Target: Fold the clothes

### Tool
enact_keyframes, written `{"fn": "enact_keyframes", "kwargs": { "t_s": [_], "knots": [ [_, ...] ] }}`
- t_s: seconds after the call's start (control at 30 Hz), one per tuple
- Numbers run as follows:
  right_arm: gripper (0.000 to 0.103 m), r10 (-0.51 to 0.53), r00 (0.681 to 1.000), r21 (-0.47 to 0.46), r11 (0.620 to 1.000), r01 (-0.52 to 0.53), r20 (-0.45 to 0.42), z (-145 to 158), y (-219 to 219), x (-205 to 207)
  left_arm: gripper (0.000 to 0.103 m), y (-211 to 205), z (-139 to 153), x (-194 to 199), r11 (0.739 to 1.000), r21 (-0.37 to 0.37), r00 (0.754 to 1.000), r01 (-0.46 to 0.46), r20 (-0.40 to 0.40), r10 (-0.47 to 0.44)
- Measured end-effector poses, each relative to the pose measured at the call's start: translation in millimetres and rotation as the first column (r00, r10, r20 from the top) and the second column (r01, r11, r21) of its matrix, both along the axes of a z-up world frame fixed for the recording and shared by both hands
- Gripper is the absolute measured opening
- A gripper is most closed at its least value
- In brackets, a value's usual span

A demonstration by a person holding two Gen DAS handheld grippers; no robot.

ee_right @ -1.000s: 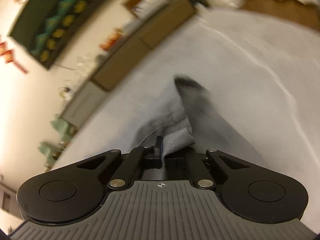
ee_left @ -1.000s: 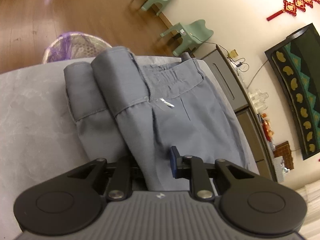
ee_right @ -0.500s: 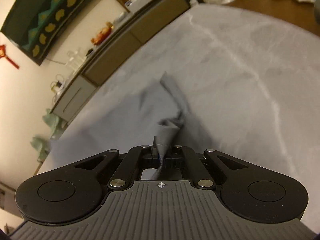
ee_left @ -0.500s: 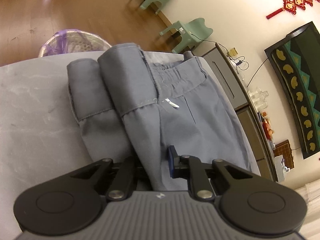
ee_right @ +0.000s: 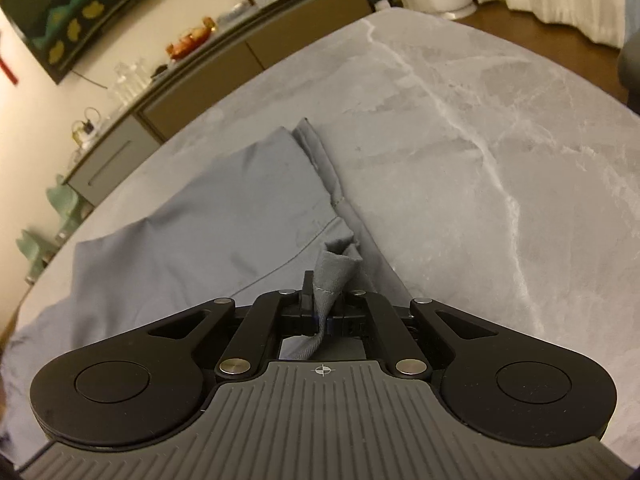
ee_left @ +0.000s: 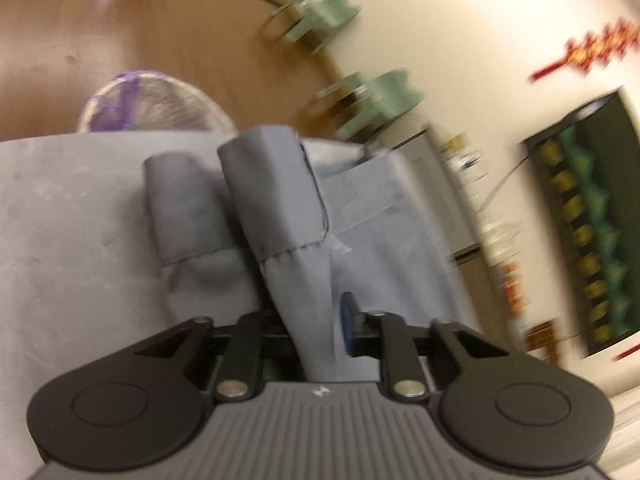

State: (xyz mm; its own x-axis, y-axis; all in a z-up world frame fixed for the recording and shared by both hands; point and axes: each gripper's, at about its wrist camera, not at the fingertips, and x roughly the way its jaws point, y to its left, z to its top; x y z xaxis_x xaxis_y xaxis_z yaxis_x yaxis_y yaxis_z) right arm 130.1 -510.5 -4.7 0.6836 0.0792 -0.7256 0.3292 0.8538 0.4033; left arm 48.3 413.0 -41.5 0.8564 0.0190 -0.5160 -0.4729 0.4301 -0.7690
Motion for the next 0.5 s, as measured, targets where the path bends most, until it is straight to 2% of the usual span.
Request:
{"fn": "enact_keyframes", "kwargs": {
  "t_s": [0.03,0.07,0.1,0.13,0.17,0.27,0.37,0.43,0.5],
  "knots": [
    [0.017,-0.012,1.0,-0.007,1.0,0.012,0.001,1.5,0.7,-0.3,0.03,1.3,2.7,-2.5,1.0,-0.006,1.0,0.003,0.03,-0.003],
    [0.022,-0.028,1.0,-0.013,1.0,0.028,0.004,3.2,0.6,-1.1,0.033,2.2,4.3,-3.9,1.0,-0.008,0.999,0.009,0.045,-0.008],
    [0.032,-0.048,0.999,-0.017,0.999,0.048,0.009,5.6,-0.4,-3.0,0.034,3.1,3.8,-4.0,1.0,-0.009,0.999,0.015,0.041,-0.014],
    [0.047,-0.079,0.997,-0.024,0.997,0.079,0.024,10.3,-2.7,-7.4,0.034,4.4,2.3,-4.1,1.0,-0.014,0.999,0.018,0.035,-0.017],
    [0.053,-0.117,0.992,-0.042,0.992,0.119,0.047,16.2,-3.0,-12.0,0.034,6.4,-1.6,-4.1,1.0,-0.025,1.0,0.015,0.024,-0.014],
    [0.054,-0.196,0.973,-0.106,0.972,0.209,0.118,35.3,0.5,-25.9,0.025,17.7,-10.0,-8.5,0.999,-0.027,0.999,-0.028,-0.015,0.028],
    [0.054,-0.156,0.972,-0.198,0.962,0.19,0.178,51.8,21.2,-36.1,0.027,39.3,-16.2,-23.8,0.992,-0.108,0.996,-0.072,0.052,0.078],
    [0.054,-0.081,0.974,-0.239,0.962,0.132,0.212,59.2,42.6,-42.8,0.035,55.1,-19.4,-42.8,0.976,-0.155,0.983,-0.15,0.079,0.163],
    [0.054,-0.008,0.976,-0.27,0.961,0.067,0.217,61.8,65.3,-47.5,0.051,68.3,-25.5,-62.3,0.951,-0.23,0.966,-0.206,0.108,0.235]
  ]
}}
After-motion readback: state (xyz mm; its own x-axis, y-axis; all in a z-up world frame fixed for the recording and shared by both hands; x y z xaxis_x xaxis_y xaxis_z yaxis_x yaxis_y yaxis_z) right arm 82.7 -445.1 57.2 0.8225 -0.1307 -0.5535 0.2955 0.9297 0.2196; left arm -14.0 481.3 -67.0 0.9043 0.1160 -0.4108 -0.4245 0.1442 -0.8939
